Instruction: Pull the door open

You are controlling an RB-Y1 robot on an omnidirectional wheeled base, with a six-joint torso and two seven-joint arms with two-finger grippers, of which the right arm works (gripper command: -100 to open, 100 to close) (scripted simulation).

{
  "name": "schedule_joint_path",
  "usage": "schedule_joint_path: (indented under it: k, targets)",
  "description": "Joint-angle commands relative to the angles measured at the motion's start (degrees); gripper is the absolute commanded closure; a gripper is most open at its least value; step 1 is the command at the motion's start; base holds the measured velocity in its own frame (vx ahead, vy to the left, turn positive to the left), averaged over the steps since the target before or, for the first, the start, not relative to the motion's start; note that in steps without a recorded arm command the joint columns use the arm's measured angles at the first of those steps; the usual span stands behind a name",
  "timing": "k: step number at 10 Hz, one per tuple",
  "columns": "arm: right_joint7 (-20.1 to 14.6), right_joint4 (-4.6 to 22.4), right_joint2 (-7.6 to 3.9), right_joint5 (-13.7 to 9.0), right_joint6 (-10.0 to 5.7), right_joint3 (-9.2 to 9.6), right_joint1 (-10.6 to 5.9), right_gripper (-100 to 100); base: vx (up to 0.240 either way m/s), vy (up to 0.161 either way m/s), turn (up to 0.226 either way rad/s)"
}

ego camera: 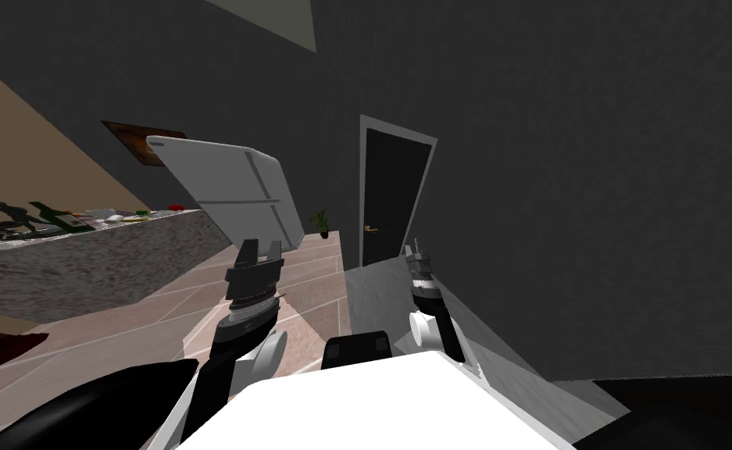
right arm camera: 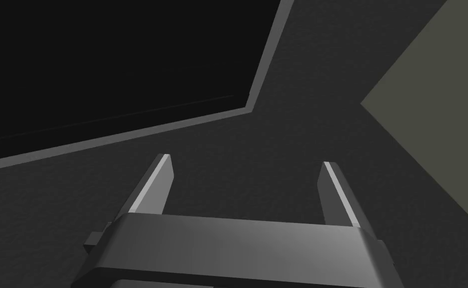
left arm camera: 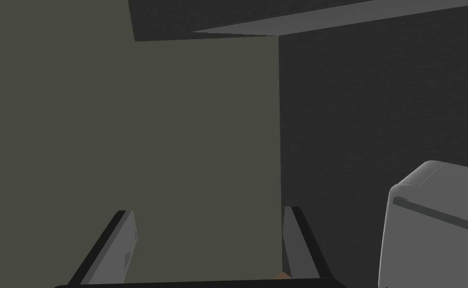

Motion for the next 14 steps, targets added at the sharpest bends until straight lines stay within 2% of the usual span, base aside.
schedule_joint_path:
  k: [1, 7, 14]
  targets:
    - [-0.3, 2.1, -0.61, -0.2, -0.69, -0.12, -0.53, -100, 0.090, -0.002, 0.070]
    - [-1.3, 9.2, -2.51, -1.0, -3.11, -0.52, -2.40, -100, 0.123, -0.006, 0.049]
    - [-2.8, 20.1, -5.07, -2.2, -6.81, -1.15, -5.25, -100, 0.093, -0.007, 0.065]
